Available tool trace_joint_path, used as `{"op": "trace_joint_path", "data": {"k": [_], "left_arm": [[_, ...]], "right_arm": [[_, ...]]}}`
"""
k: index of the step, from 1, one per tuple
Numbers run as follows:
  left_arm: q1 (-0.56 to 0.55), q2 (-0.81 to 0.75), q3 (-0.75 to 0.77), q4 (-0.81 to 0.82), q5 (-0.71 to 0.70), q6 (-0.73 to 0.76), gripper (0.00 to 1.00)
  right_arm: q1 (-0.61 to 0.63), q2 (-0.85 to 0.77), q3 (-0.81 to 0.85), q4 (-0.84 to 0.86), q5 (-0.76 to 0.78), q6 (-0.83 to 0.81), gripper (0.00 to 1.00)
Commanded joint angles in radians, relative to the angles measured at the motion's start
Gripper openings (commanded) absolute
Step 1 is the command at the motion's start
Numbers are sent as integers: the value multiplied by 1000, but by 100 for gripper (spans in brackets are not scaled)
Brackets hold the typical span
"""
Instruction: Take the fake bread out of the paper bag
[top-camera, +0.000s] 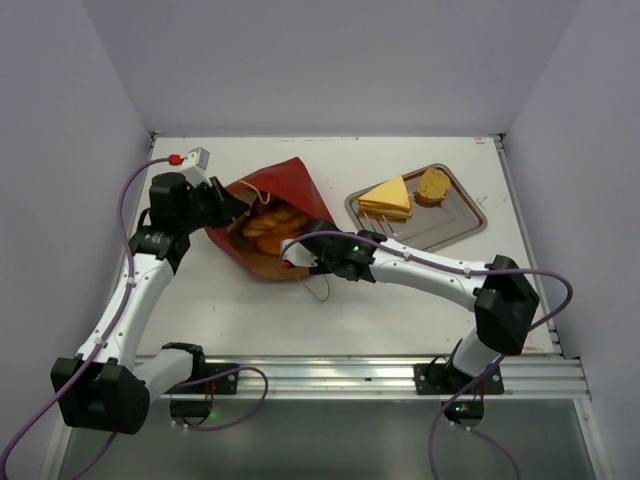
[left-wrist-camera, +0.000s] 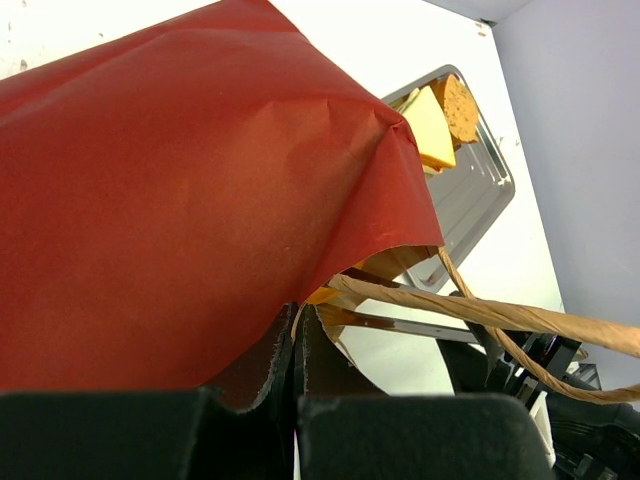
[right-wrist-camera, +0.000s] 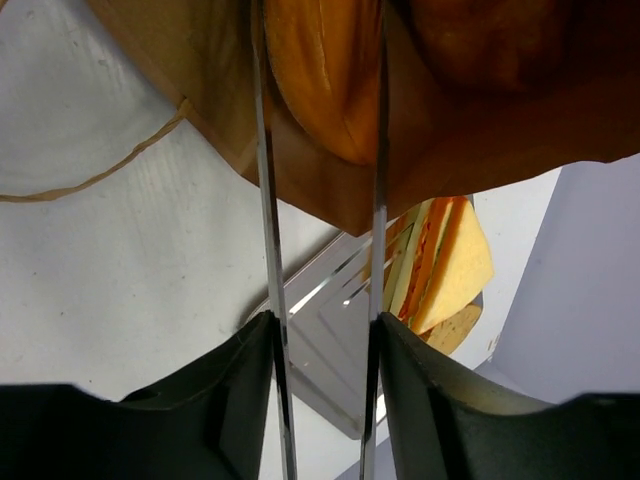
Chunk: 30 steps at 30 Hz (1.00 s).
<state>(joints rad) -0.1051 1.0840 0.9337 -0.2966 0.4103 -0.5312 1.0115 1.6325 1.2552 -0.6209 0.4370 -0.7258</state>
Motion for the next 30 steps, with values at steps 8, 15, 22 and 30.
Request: {"op": "trace_joint_path", "data": {"k": [8,15,22,30], "left_arm": [[2,-26,-19,37,18,8,0],[2,-24,-27,42,10,7,0],[2,-7,-21,56,-13,-10,0],[2,5,11,56,-57,-33,0]], "right_arm": [[9,-11,42,-5,26,22,3],[-16,-97,58,-62,-127,60,0],[-66,-227,44,-100,-251,62,0],[-108,-399,-23,-207,-467,-20,0]]}}
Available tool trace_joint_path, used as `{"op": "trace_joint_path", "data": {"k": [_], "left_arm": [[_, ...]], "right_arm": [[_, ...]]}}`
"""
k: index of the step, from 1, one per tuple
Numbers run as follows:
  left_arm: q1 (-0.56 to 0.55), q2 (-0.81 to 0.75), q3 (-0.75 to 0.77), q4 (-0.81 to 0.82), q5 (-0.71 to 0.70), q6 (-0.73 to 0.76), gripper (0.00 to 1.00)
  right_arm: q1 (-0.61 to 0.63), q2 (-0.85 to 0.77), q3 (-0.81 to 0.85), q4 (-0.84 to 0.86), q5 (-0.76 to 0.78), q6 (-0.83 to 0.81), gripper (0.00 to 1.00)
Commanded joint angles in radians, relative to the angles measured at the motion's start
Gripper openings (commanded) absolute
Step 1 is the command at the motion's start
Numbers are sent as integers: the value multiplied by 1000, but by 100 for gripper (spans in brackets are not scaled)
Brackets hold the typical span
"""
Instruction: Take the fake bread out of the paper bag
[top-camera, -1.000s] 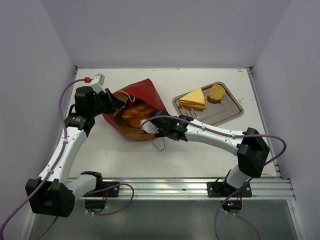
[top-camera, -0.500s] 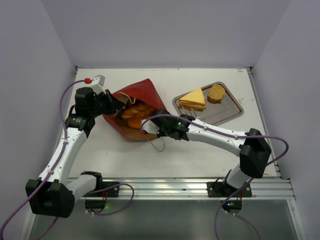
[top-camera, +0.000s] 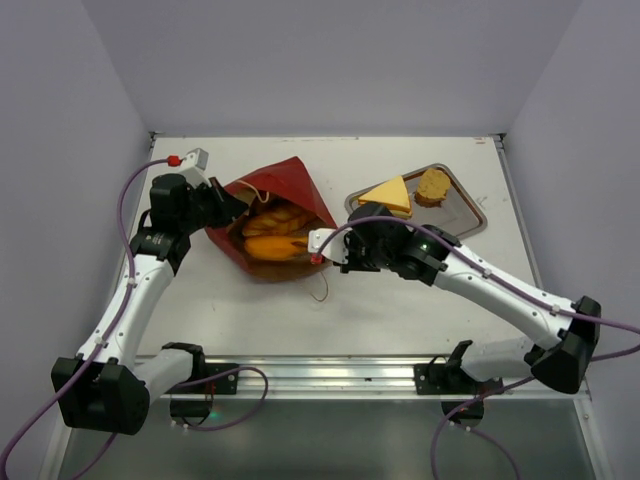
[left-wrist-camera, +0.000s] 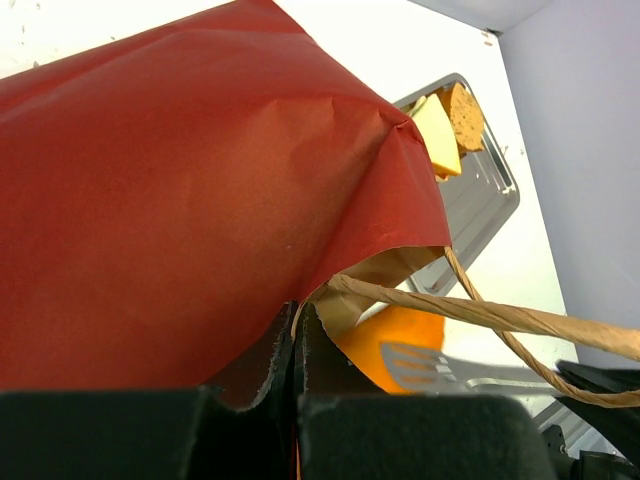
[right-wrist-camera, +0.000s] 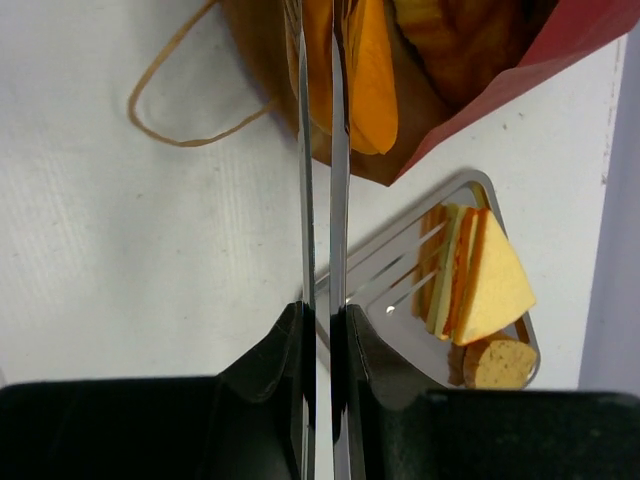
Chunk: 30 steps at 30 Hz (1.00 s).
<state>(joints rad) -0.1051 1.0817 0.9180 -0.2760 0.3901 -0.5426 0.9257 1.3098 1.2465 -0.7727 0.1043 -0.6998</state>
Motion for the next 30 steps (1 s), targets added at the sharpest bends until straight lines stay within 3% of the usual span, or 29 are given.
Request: {"op": "trace_joint_path", "data": {"k": [1,9,15,20,25,30], "left_arm": [[2,7,31,31,-43,-23,0],[2,17,47,9,-76,-23,0],[2,18,51,3,-70,-17,0],[2,12,50,-2,-57,-2,0],[4,-5,50,-9,-37,26,0],[2,-25,42,0,-20,49,0]], "right_arm": [[-31,-125,-33,-66,-161,-53,0],[-261,-389,-87,-177,-437,-87,0],[-456,-494,-125,-123,-402,23,0],[-652,-462,-150,-10,-353,163,0],[-990,-310,-121,-4,-463,281,0],[-1128,-222,-108,6,-405,355,0]]}}
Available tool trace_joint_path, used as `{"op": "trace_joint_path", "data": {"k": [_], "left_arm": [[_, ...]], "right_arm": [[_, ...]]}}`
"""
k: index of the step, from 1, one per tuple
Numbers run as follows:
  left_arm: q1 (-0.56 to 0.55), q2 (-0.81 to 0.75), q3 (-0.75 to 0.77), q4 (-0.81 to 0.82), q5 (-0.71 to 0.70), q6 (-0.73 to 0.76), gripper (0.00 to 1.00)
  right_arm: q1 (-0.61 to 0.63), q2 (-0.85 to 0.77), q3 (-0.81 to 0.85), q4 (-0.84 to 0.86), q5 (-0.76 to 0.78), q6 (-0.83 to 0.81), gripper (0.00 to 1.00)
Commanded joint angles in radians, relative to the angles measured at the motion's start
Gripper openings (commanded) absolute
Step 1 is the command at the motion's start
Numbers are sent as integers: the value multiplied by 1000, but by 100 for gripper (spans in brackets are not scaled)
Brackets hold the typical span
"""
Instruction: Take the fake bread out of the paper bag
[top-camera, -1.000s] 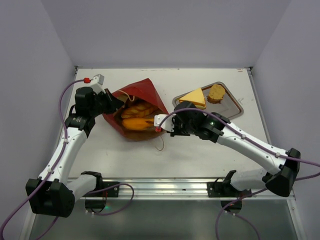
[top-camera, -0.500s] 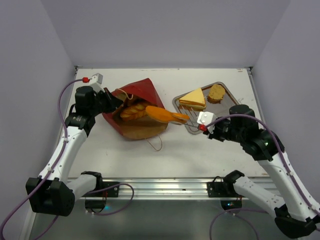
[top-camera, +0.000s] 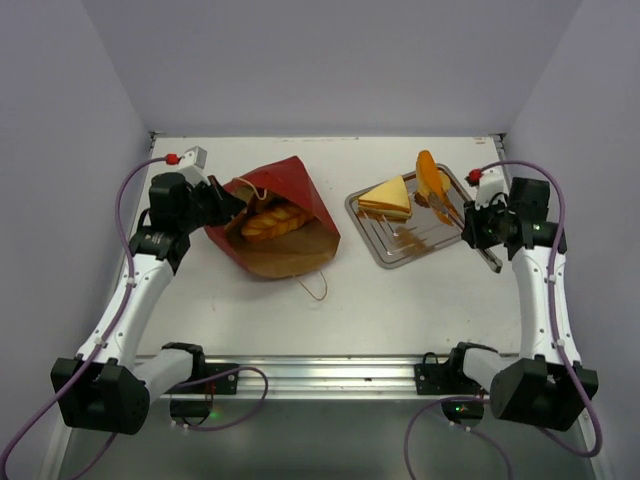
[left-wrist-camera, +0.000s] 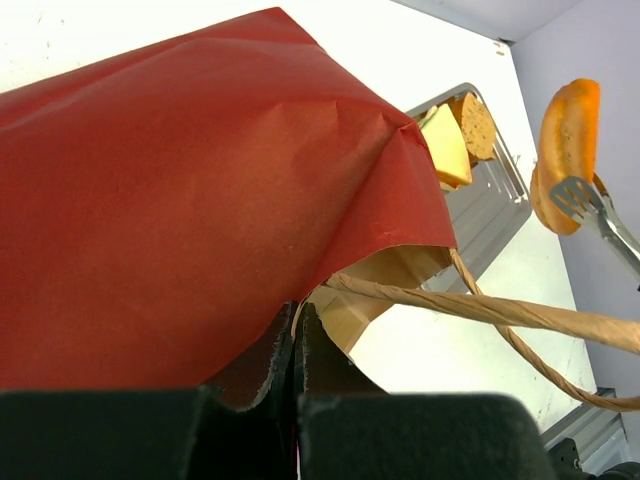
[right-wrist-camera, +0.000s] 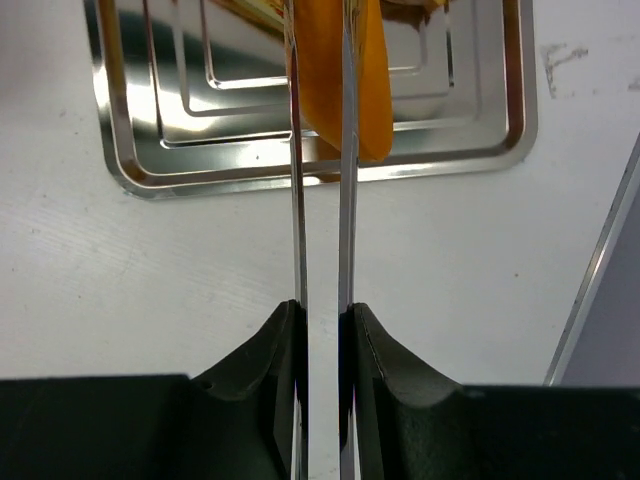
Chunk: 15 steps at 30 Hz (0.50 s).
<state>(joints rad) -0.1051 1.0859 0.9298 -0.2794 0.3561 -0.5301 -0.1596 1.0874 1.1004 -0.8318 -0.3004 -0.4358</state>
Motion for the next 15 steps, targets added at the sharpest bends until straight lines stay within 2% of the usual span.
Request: {"op": "trace_joint_path", "data": {"k": [1,5,15], "left_arm": [[2,-32,27,6,17,38,0],[2,-49,14,17,27,44,0],[2,-81,-31,49,50,47,0]], "right_arm": [[-58,15,39,65,4,98,0],[-127,81,44,66,12,166,0],[-192,245,84,76,12,397,0]]}}
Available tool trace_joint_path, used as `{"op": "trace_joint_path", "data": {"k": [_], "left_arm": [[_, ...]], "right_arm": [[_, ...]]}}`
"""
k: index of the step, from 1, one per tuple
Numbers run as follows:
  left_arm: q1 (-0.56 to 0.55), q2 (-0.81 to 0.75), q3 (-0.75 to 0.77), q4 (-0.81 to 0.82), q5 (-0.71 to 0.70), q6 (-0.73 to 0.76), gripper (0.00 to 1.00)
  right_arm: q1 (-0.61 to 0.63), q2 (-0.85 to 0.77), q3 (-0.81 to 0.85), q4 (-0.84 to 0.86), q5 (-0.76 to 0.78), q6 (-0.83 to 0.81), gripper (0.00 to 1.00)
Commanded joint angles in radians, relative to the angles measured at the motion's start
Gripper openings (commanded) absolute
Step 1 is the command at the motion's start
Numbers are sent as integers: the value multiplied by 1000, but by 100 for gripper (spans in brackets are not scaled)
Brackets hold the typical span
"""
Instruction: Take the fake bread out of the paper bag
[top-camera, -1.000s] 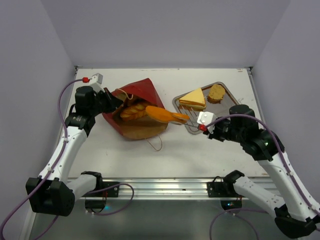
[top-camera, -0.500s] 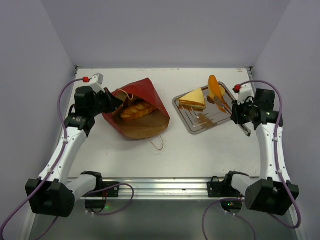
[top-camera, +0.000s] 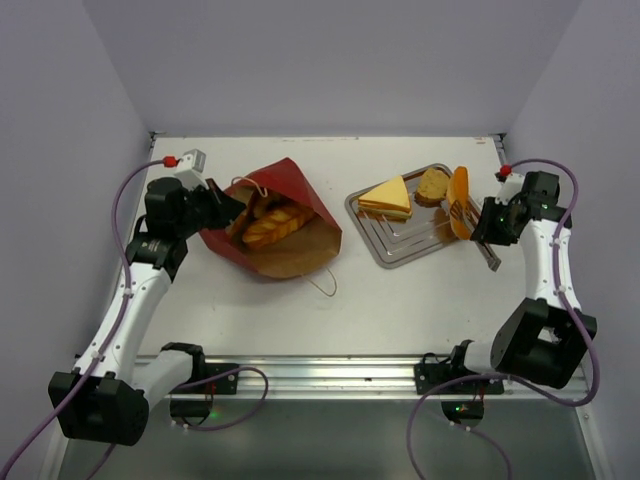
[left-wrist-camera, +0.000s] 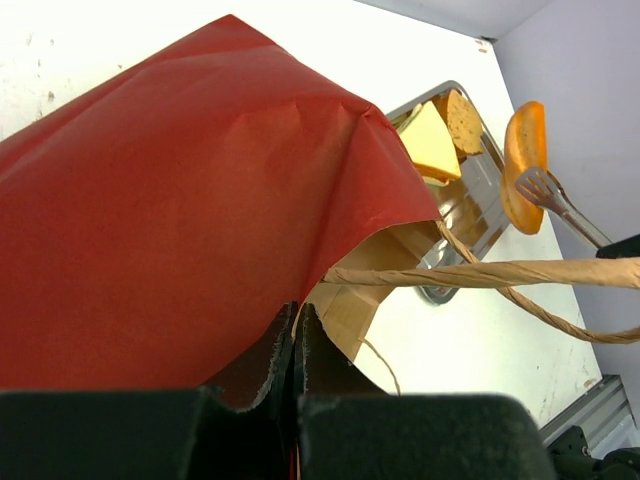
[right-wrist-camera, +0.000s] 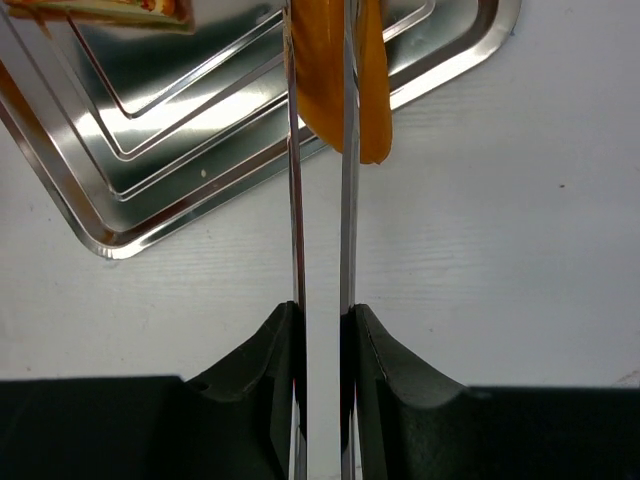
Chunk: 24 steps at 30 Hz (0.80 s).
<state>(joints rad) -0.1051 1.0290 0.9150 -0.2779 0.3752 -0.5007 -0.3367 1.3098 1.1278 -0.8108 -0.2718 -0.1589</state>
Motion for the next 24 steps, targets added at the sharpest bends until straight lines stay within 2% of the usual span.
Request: {"op": "trace_joint_path", "data": {"k": [1,6,12,24], "left_arm": [[2,-27,-22,54,33,16,0],[2,-37,-45,66,39,11,0],[2,-44,-56,77,44,2,0],[2,-58,-65,72,41,1,0]], "right_arm": [[-15,43,66,55,-21,139,0],[-19,103,98,56,-104,243,0],[-27,161,109,59,-126,298,1],[-58,164,109,58,-132,298,19]]}}
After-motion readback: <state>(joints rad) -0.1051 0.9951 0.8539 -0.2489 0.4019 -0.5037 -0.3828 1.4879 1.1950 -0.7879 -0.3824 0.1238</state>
